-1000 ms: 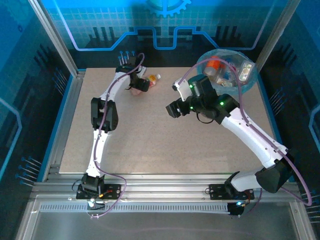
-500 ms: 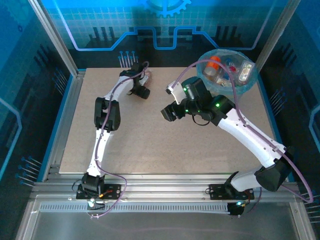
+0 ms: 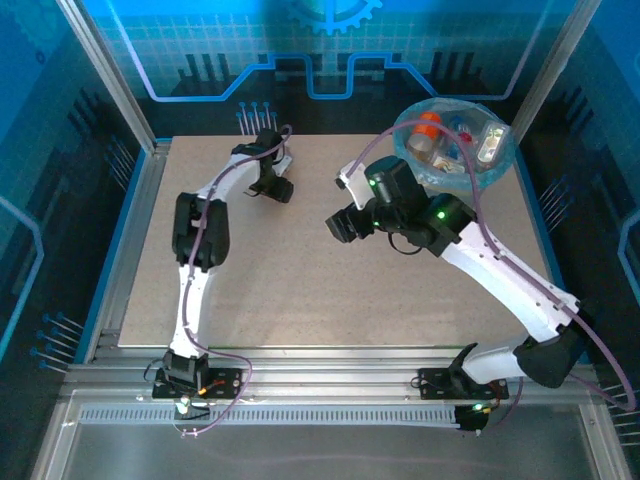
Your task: Put the plastic bottles in the bin
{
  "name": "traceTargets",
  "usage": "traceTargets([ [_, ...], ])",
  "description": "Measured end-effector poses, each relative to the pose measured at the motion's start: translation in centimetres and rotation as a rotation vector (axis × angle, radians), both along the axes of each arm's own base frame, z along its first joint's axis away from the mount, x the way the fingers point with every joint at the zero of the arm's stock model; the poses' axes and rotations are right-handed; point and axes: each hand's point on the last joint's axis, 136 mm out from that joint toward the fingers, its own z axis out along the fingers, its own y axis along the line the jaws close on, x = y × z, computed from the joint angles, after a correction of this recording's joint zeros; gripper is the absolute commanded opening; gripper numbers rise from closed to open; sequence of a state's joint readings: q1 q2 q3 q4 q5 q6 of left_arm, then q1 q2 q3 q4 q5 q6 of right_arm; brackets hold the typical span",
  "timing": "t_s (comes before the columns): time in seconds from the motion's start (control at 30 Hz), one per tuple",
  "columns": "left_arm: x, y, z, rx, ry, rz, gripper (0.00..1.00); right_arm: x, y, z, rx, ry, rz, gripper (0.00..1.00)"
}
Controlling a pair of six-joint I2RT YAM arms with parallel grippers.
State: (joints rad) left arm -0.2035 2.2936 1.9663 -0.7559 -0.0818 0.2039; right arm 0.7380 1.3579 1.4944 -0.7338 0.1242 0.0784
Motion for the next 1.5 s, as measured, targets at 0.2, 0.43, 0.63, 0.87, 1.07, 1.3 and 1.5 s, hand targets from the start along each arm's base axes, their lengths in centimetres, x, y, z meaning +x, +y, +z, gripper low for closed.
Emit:
traceTargets([
  [0.2,-5.4,-3.5,13.8,-0.187,-0.316,-0.045,0.51,0.5,-2.2,3.0,0.076,-0.040,-0.048,0.82],
  [0.43,-18.0,-14.8,26.2,-0.438,-0.684,-0.437,0.48,0.5,-5.8,9.6,0.308,-0.127,-0.074,0.90],
  [0.63,-22.4,-16.5,24.3,-0.512,-0.673,-0.551,0.49,-2.8,-7.1,15.4,0.471,-0.271,-0.009,1.00],
  [0.87,-28.8,-20.5,25.5,-0.581,-0.682,-0.805,0.48,-3.5,-5.8,16.2,0.554,-0.233,0.059,0.95],
  [1.07,-29.5,-20.1,25.9,-0.574,-0.714,-0.826,0.49,-1.3,-5.8,13.7,0.565,-0.108,-0.033,0.78],
  [1.3,-30.1,-20.1,25.8,-0.556,-0.732,-0.860,0.50,-2.2,-3.9,13.8,0.651,0.007,0.082,0.49],
  [1.5,-30.0,-19.9,25.7,-0.527,-0.744,-0.864,0.72,-2.9,-2.9,14.4,0.689,0.067,0.149,0.11],
])
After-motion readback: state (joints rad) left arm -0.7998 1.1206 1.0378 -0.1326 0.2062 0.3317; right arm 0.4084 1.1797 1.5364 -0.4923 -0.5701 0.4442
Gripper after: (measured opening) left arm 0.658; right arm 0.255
